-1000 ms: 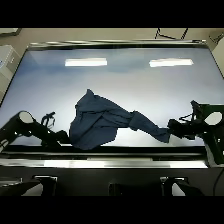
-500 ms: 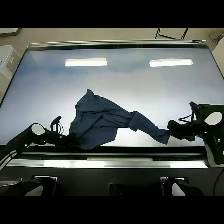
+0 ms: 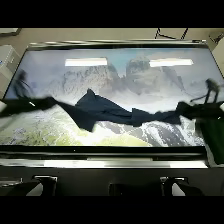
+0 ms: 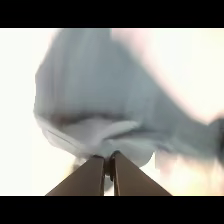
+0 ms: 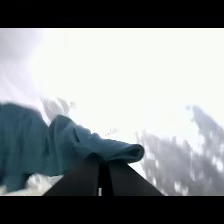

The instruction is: Fold the clothes and pants, and hang the long-sleeved shirts on hangers.

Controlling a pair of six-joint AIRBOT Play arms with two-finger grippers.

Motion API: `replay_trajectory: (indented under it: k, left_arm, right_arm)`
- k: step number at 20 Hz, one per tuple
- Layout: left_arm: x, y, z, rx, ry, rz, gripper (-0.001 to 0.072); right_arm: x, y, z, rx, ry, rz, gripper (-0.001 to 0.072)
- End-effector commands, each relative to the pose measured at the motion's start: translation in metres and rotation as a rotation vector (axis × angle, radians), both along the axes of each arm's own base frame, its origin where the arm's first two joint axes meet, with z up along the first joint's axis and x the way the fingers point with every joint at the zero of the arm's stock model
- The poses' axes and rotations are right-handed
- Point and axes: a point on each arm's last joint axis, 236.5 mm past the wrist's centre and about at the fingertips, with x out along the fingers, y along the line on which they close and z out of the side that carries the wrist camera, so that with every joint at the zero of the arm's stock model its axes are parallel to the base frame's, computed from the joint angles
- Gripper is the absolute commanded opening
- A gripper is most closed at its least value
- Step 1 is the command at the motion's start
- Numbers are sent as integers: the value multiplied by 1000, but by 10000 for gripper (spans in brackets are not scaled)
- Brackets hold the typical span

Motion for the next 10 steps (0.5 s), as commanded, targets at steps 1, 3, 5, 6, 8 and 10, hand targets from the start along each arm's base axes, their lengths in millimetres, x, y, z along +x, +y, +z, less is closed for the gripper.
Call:
replay_trajectory:
  k: [1,3,5,6,8,10]
  left_arm:
    - [-35,49,268,131,-642,146,22]
    - [-91,48,365,176,-887,187,22]
    - [-129,38,401,155,-977,191,22]
    - [-136,35,402,148,-979,190,23]
    - [-134,38,392,177,-946,195,22]
    - [-130,43,391,189,-943,209,22]
  right_arm:
    - [44,-23,187,-147,-480,-49,35]
    - [27,-24,273,-212,-653,-64,35]
    - [5,-17,307,-220,-701,-62,36]
    - [-4,-14,307,-222,-687,-53,36]
    - [-21,-10,289,-228,-593,-30,36]
    - [-37,-6,265,-228,-477,-3,36]
